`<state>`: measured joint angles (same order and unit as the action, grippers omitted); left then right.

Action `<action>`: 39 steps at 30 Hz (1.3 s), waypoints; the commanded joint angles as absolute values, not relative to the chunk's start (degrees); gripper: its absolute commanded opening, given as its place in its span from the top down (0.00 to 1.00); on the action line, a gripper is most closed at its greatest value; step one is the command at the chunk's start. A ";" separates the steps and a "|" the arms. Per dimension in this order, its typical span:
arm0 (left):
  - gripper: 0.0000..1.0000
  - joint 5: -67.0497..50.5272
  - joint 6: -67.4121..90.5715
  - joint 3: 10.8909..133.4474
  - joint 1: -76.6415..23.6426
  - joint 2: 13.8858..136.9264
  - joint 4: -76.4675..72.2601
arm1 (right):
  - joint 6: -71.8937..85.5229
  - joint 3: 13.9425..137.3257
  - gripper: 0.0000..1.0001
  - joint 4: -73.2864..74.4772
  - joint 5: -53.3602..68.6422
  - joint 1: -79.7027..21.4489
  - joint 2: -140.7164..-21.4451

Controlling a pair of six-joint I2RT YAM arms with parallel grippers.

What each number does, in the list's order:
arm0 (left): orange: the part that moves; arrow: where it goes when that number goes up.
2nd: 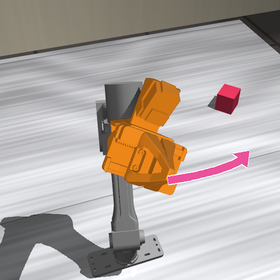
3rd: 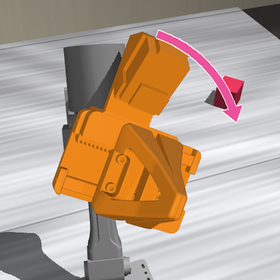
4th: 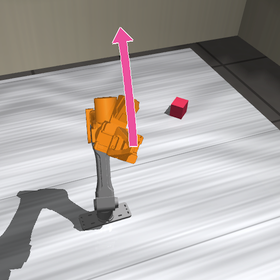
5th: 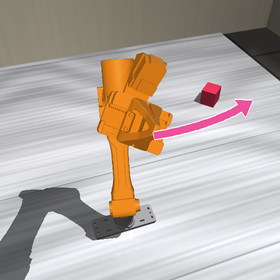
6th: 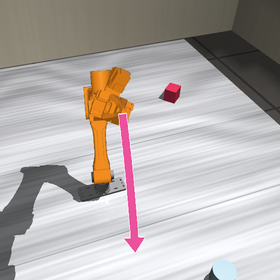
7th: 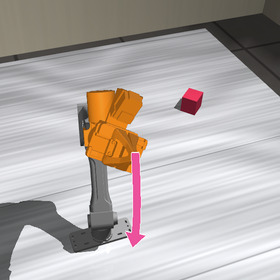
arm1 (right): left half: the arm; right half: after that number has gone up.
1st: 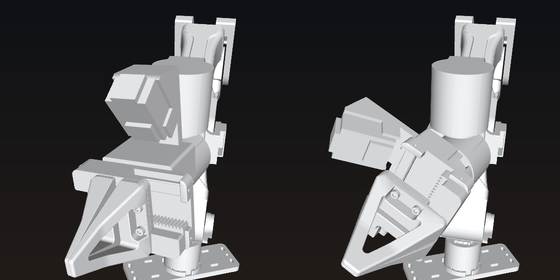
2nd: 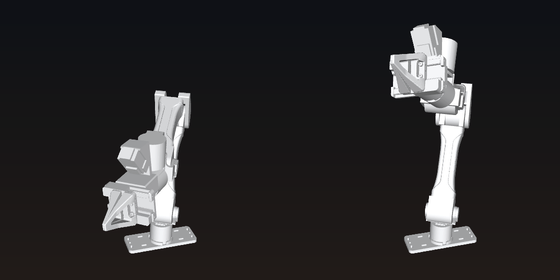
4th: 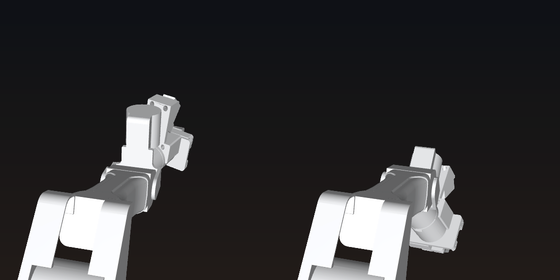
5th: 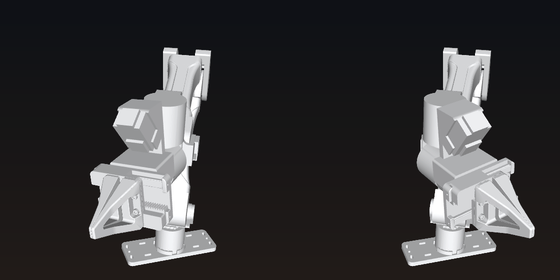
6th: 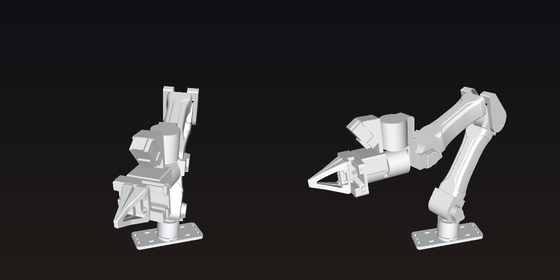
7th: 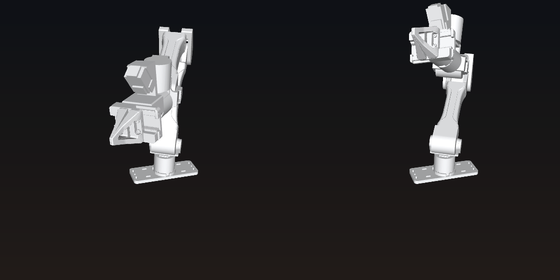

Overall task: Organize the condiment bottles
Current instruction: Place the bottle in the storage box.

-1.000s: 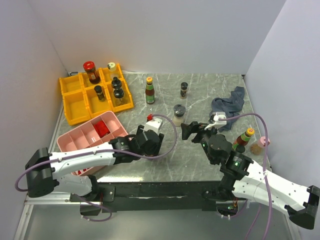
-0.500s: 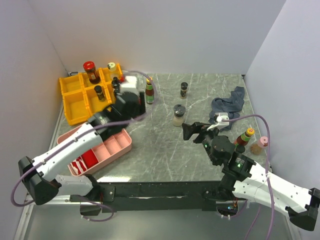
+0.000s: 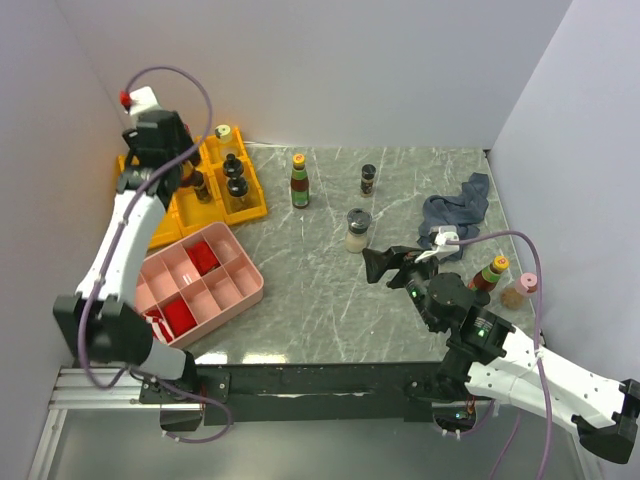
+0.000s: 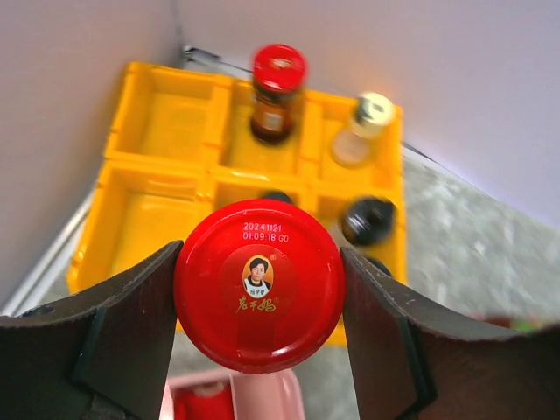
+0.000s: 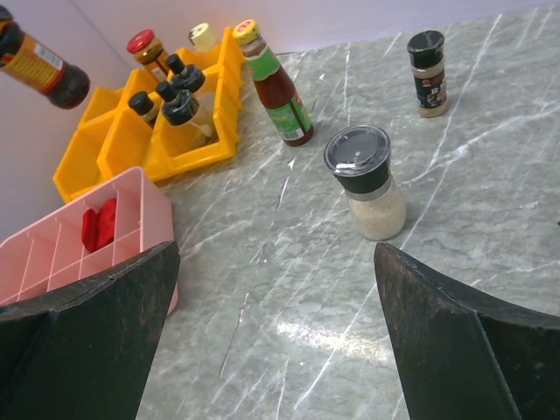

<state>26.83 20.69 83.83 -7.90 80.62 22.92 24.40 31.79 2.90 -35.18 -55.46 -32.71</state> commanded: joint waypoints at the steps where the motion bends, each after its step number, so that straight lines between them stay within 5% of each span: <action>1: 0.99 18.30 21.71 94.29 -0.80 87.35 12.13 | 24.43 31.64 0.00 0.18 -34.19 -55.11 -32.52; 17: 0.99 12.66 16.97 110.47 6.50 111.61 2.90 | 23.64 31.73 0.00 -0.61 -34.36 -55.11 -35.33; 39: 0.99 9.05 11.69 111.53 6.94 122.52 -4.75 | 22.76 32.43 0.00 -1.67 -34.98 -54.76 -38.23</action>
